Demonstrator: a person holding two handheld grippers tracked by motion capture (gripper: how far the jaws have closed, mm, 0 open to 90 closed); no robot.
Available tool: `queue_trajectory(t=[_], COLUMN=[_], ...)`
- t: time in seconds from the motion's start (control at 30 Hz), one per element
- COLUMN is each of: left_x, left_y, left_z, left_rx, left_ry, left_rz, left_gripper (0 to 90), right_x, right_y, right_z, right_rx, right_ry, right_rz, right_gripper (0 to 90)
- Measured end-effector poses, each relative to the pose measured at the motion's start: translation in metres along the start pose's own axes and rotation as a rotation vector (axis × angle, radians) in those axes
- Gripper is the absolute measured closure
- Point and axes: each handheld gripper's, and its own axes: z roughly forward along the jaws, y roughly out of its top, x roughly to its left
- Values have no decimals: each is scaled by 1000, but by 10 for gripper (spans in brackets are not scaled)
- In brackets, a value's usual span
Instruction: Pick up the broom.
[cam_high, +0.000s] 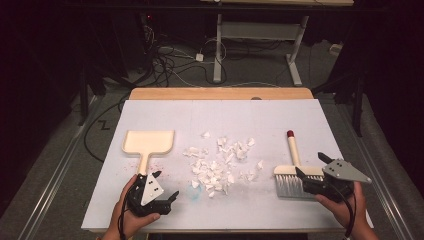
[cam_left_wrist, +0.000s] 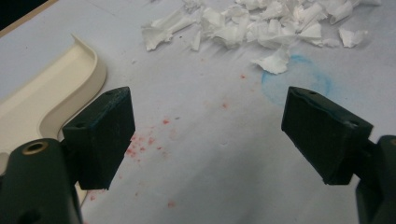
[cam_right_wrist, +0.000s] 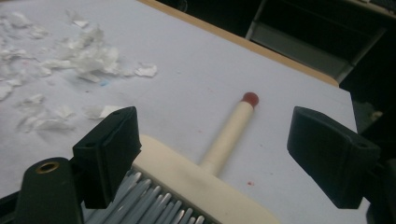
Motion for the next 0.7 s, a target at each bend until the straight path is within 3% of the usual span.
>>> queue_trajectory(t=[0.1, 0.17, 0.2, 0.27, 0.33, 0.37, 0.43, 0.53, 0.63, 0.7], left_x=[0, 1, 0, 0, -2, -3, -4, -6, -6, -6], left_y=[0, 2, 2, 3, 3, 2, 2, 1, 0, 0], left_z=[2, 4, 6, 9, 11, 12, 13, 15, 15, 14], left_rx=[9, 16, 20, 33, 43, 51, 54, 67, 68, 69], left_ry=[0, -5, -4, -8, -16, -21, -25, -39, -51, -52], left_rz=[-6, -5, -4, 6, 8, 10, 11, 23, 28, 30], left_gripper=[165, 165, 165, 165, 165, 165, 165, 165, 165, 165], right_x=[-8, -16, -16, -21, -30, -32, -36, -36, -41, -40], right_y=[5, 10, 10, 13, 16, 16, 15, 7, 6, 7], right_z=[12, 31, 31, 47, 70, 79, 96, 116, 120, 118], right_rx=[45, 132, 132, 216, 294, 333, 422, 542, 543, 535], right_ry=[-6, -15, -15, -32, -13, -29, -15, -20, 31, 47], right_rz=[36, 83, 83, 116, 193, 203, 235, 237, 271, 270], right_gripper=[189, 202, 202, 209, 216, 218, 219, 251, 334, 490])
